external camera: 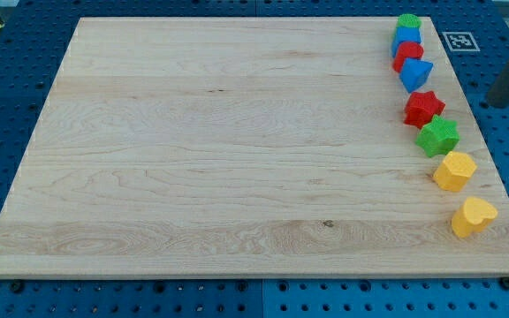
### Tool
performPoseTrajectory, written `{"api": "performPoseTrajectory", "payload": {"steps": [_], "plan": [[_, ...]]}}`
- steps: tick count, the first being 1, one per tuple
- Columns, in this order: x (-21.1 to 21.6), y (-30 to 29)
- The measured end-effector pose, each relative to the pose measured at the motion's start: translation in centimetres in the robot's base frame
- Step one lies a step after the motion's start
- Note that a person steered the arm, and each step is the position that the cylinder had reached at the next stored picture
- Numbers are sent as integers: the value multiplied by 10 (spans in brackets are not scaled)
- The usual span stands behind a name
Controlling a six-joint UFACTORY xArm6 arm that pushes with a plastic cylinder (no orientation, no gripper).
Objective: Move your arm closer to the green star
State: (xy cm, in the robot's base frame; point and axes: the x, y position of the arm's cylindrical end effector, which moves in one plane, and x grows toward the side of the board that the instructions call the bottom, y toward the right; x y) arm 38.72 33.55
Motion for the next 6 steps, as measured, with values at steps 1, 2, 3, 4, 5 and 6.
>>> {"api": "performPoseTrajectory", "payload": {"steps": [1, 2, 3, 4, 5, 6], "plan": [[0, 0], [22, 0], [58, -39], [67, -66], [85, -61], [76, -45]]}}
